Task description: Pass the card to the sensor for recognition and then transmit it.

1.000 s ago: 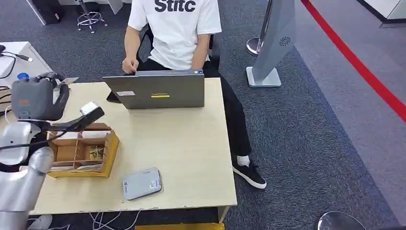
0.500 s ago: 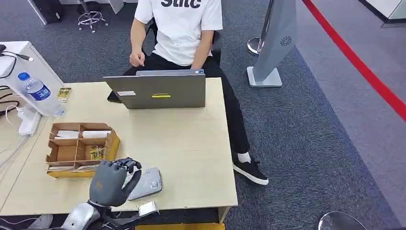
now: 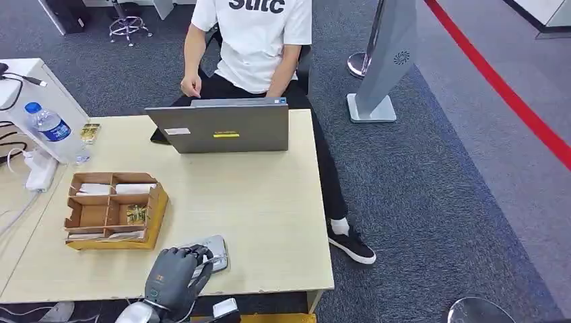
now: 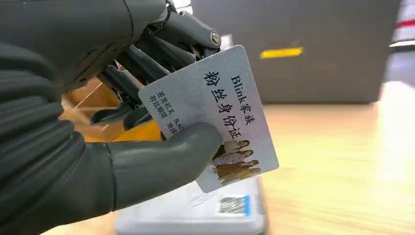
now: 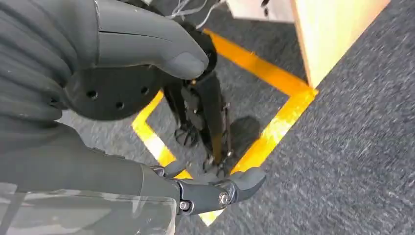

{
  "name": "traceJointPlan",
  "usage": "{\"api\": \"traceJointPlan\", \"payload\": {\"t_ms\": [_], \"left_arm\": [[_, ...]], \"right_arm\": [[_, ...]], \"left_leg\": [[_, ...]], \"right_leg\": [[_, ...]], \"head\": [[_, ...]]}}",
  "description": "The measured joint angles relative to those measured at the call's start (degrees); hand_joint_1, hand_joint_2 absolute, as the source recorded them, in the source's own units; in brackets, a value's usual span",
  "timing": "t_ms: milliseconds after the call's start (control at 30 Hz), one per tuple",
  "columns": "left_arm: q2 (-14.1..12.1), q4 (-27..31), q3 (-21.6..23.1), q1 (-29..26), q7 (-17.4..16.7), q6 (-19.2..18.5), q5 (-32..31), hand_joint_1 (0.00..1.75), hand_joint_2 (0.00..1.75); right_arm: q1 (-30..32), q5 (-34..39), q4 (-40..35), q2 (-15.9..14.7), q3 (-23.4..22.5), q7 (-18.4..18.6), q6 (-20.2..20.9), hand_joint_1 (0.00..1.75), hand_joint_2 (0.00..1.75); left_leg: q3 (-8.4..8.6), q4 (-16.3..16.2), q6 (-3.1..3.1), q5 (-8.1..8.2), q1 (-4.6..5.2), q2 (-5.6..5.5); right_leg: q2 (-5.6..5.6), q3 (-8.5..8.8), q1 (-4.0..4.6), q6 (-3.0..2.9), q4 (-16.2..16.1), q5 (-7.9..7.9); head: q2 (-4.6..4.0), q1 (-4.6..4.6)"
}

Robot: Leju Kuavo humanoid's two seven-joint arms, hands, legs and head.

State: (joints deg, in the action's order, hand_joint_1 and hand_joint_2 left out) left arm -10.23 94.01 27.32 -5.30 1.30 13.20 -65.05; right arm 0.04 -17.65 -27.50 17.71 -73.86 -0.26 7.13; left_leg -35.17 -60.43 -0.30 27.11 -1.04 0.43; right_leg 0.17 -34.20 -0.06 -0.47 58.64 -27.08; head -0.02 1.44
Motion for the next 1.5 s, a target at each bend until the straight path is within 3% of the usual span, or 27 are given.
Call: {"api": "traceJointPlan", "payload": {"t_ms": [333, 633, 1367, 1500], "left_arm": [[0.63, -2.47, -5.03, -0.85, -2.76, 1.71, 1.73, 1.75, 1.75], [1.75, -2.47, -11.71, -2.08, -1.43, 0.98, 4.02, 1.75, 1.75], [3.3, -4.09, -13.37, -1.7, -1.23, -0.74, 3.78, 1.75, 1.75], [3.32, -4.16, -13.62, -1.57, -0.25, 0.72, 3.72, 1.75, 1.75]], "right_arm": [[-0.84, -2.87, 4.14, -2.17, 1.34, -2.01, -1.73, 0.0, 1.75], [-1.77, -5.19, 8.33, -4.4, 2.67, -4.11, -3.89, 0.0, 1.75], [-2.64, -6.28, 11.65, -6.39, 3.06, -4.57, -4.46, 0.0, 1.75], [-2.67, -6.34, 11.94, -6.47, 3.15, -4.57, -4.66, 0.0, 1.75]], "left_leg": [[0.01, 0.0, 0.0, -0.01, 0.0, -0.05], [0.0, 0.0, 0.0, -0.01, 0.0, -0.07], [0.01, 0.0, 0.0, -0.01, 0.0, -0.08], [0.02, 0.0, 0.0, -0.01, 0.0, -0.08]], "right_leg": [[-0.05, 0.03, 0.0, 0.0, 0.0, 0.0], [-0.07, 0.02, 0.0, 0.0, 0.0, 0.0], [-0.09, 0.02, 0.0, 0.0, 0.0, 0.0], [-0.09, 0.02, 0.0, 0.0, 0.0, 0.0]], "head": [[0.0, 0.02], [0.0, -0.07], [0.0, -0.07], [0.0, -0.07]]}}
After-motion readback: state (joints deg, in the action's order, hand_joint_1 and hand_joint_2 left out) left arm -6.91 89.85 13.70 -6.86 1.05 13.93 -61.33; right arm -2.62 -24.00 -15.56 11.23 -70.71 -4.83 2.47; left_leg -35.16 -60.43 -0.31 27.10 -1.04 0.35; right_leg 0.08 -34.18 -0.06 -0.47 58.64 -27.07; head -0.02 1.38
